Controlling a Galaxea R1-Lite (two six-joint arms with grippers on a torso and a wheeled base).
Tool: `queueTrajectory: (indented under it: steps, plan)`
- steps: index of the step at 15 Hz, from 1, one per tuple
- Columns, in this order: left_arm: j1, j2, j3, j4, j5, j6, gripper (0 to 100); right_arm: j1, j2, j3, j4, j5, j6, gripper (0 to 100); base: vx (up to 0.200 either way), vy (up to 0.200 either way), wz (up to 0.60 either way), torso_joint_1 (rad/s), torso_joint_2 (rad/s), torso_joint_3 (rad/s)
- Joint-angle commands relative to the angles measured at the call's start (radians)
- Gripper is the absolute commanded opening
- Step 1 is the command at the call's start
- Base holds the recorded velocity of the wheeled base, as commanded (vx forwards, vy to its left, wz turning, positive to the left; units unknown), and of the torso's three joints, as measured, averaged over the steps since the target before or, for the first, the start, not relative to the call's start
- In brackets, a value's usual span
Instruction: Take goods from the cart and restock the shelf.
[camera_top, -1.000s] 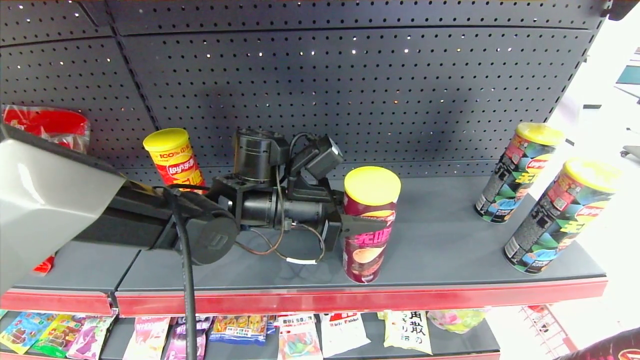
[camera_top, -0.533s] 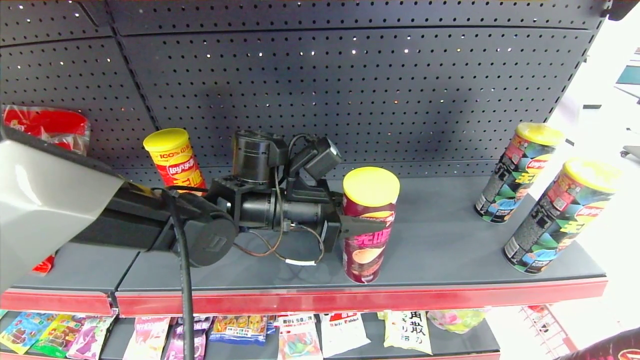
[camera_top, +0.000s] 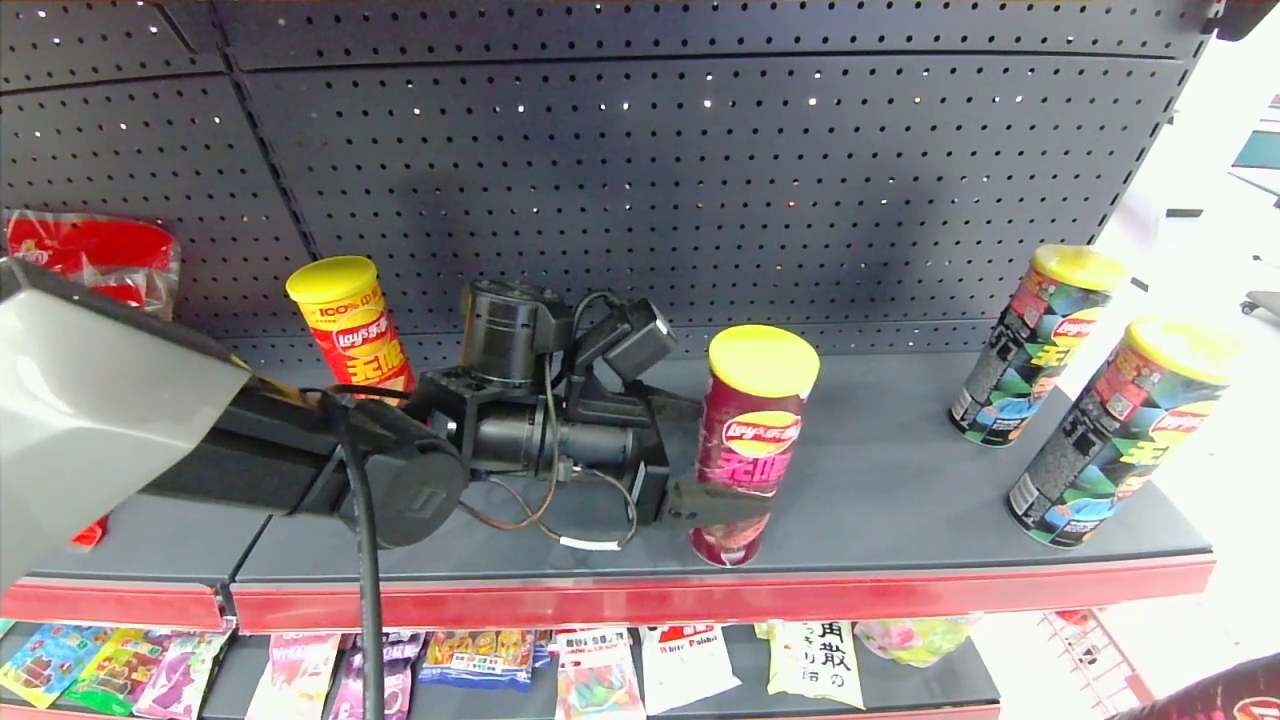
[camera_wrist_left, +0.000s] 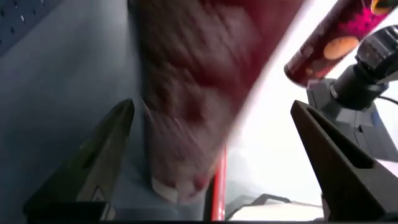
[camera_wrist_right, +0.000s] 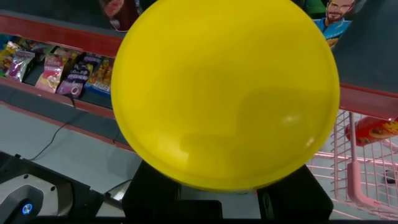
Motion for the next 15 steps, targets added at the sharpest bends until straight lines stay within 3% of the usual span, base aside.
queueTrajectory:
  steps: [1, 4, 6, 8, 9, 10, 11, 12, 13, 15]
  plan:
    - [0.02, -0.036, 0.071, -0.021, 0.002, 0.001, 100, 0.007, 0.028, -0.014, -0.002, 0.004, 0.0, 0, 0.0, 0.0, 0.0, 0.0, 0.0, 0.0]
    - [0.081, -0.093, 0.249, -0.156, 0.009, 0.001, 100, 0.053, 0.201, -0.131, -0.01, 0.047, -0.003, 0, 0.0, 0.0, 0.0, 0.0, 0.0, 0.0]
    - [0.098, -0.14, 0.348, -0.225, 0.068, -0.008, 100, 0.119, 0.382, -0.224, -0.08, 0.057, -0.005, 0, 0.0, 0.0, 0.0, 0.0, 0.0, 0.0]
    - [0.098, -0.183, 0.402, -0.236, 0.123, -0.027, 100, 0.151, 0.494, -0.264, -0.172, 0.057, -0.005, 0, 0.0, 0.0, 0.0, 0.0, 0.0, 0.0]
    - [0.098, -0.231, 0.431, -0.234, 0.152, -0.062, 100, 0.157, 0.599, -0.304, -0.264, 0.058, -0.005, 0, 0.0, 0.0, 0.0, 0.0, 0.0, 0.0]
    - [0.098, -0.254, 0.445, -0.234, 0.178, -0.073, 100, 0.157, 0.652, -0.342, -0.283, 0.058, -0.005, 0, 0.0, 0.0, 0.0, 0.0, 0.0, 0.0]
    - [0.098, -0.254, 0.447, -0.234, 0.181, -0.074, 100, 0.157, 0.656, -0.345, -0.283, 0.058, -0.005, 0, 0.0, 0.0, 0.0, 0.0, 0.0, 0.0]
    - [0.098, -0.286, 0.485, -0.234, 0.244, -0.073, 100, 0.16, 0.734, -0.405, -0.286, 0.061, -0.005, 0, 0.0, 0.0, 0.0, 0.0, 0.0, 0.0]
    - [0.098, -0.308, 0.506, -0.233, 0.27, -0.071, 100, 0.16, 0.786, -0.437, -0.292, 0.075, -0.006, 0, 0.0, 0.0, 0.0, 0.0, 0.0, 0.0]
    - [0.098, -0.332, 0.533, -0.233, 0.284, -0.074, 100, 0.159, 0.873, -0.514, -0.295, 0.092, -0.008, 0, 0.0, 0.0, 0.0, 0.0, 0.0, 0.0]
